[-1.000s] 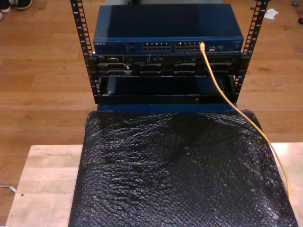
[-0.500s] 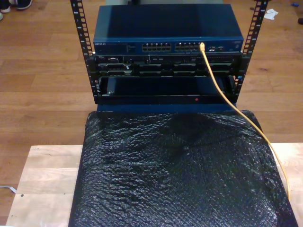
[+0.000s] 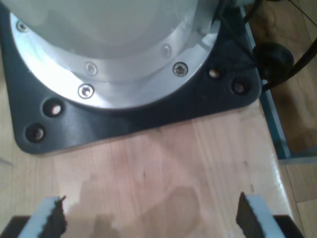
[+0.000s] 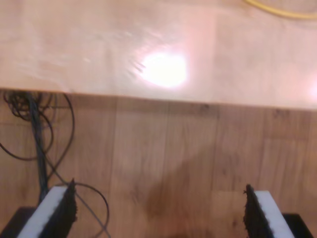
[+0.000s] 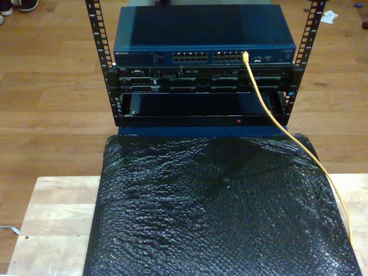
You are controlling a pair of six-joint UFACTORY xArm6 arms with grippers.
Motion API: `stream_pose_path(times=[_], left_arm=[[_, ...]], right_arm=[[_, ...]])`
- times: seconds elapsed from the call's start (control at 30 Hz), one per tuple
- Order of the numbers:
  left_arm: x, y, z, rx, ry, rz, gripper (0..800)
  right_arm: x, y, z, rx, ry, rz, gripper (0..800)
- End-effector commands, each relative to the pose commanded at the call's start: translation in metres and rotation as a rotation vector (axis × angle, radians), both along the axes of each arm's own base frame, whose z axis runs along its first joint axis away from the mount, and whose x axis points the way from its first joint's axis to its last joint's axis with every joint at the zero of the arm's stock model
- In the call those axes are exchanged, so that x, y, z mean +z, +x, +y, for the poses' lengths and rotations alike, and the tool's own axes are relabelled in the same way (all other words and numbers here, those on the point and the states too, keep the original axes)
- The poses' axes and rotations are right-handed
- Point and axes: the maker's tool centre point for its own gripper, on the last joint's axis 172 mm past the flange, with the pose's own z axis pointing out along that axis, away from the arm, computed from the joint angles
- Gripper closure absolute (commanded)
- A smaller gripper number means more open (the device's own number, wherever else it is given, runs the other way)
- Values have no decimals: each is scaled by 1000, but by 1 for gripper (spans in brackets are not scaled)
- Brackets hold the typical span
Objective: Grab the cable and plug it in
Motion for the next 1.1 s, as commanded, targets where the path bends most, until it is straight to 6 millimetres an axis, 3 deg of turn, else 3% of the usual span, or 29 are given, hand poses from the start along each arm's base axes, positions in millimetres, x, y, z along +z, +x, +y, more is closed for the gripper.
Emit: stream_pose_path(times=[0.2, 0.37, 0.53, 0.77, 0.93, 1.0, 1.1], left_arm=[[0, 0, 0, 0, 0, 0, 0], [0, 0, 1, 0, 2, 0, 0], [0, 0, 0, 0, 0, 0, 0], [0, 0, 1, 0, 2, 0, 0], [0, 0, 0, 0, 0, 0, 0], [0, 0, 1, 0, 2, 0, 0], [0, 0, 0, 0, 0, 0, 0]], right_arm=[[-28, -44, 23, 19, 19, 23, 2], [-52, -64, 48, 21, 56, 14, 2], [-77, -72, 64, 12, 83, 12, 2], [-113, -76, 62, -11, 26, 24, 2], [-116, -80, 62, -5, -3, 34, 2], [-128, -82, 77, -1, 30, 40, 2], [-136, -84, 78, -5, 18, 44, 2]])
